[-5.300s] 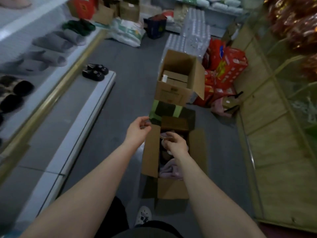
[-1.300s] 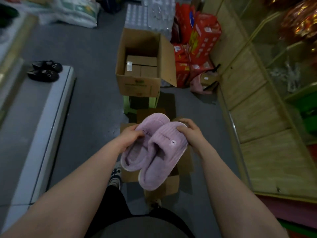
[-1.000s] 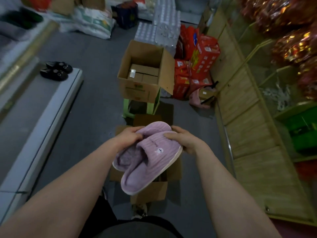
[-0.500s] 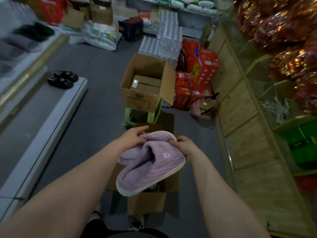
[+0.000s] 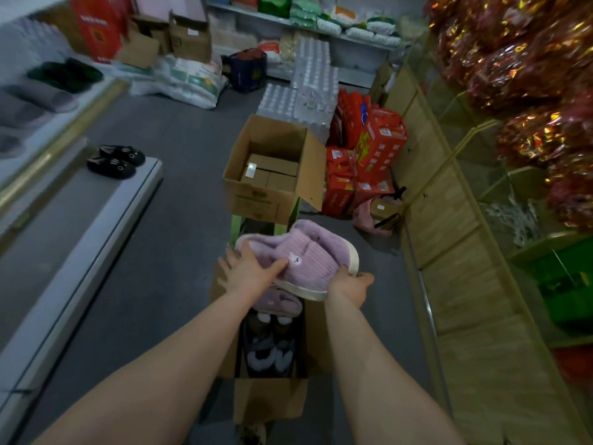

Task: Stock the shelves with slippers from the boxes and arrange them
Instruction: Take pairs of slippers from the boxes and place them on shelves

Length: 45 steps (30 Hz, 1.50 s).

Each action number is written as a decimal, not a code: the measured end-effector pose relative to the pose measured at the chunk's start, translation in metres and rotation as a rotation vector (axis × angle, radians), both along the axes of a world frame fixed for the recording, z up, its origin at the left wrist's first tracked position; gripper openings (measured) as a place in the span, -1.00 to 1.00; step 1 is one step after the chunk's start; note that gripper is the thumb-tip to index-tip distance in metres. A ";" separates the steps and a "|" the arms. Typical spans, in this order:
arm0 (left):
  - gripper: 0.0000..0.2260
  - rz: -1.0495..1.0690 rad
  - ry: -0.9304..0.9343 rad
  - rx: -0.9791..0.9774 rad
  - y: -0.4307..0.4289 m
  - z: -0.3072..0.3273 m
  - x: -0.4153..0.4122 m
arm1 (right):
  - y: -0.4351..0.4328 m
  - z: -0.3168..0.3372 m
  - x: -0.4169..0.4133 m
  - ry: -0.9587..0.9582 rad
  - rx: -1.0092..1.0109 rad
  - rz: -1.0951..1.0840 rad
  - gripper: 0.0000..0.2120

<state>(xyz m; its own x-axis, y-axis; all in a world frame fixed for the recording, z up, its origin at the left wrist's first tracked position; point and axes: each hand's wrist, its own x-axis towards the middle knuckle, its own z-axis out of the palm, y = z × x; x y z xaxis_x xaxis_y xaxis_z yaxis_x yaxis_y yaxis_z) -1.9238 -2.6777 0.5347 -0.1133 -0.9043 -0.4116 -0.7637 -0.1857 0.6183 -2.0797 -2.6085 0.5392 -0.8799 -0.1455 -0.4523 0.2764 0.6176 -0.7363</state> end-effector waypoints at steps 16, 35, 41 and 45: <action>-0.56 0.555 1.158 0.305 0.020 -0.005 0.018 | 0.013 0.005 0.027 -0.436 -0.288 -0.005 -0.61; -0.17 0.401 1.286 0.136 0.077 0.004 0.167 | 0.030 0.007 0.129 -0.664 -0.637 0.420 -0.58; -0.19 0.516 1.295 0.015 0.115 0.018 0.268 | 0.054 0.024 0.224 -0.732 -0.663 0.595 -0.54; -0.26 0.660 1.207 -0.084 0.154 0.035 0.347 | 0.082 0.030 0.305 -0.798 -0.671 0.724 -0.41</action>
<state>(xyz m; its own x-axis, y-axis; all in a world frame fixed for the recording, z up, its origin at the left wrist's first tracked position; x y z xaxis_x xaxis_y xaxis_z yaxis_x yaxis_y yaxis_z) -1.5771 -2.5232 0.5700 0.0979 -0.9463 -0.3080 0.4642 -0.2303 0.8552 -1.7745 -2.5265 0.5697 -0.0213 -0.8829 -0.4691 0.5426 0.3839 -0.7471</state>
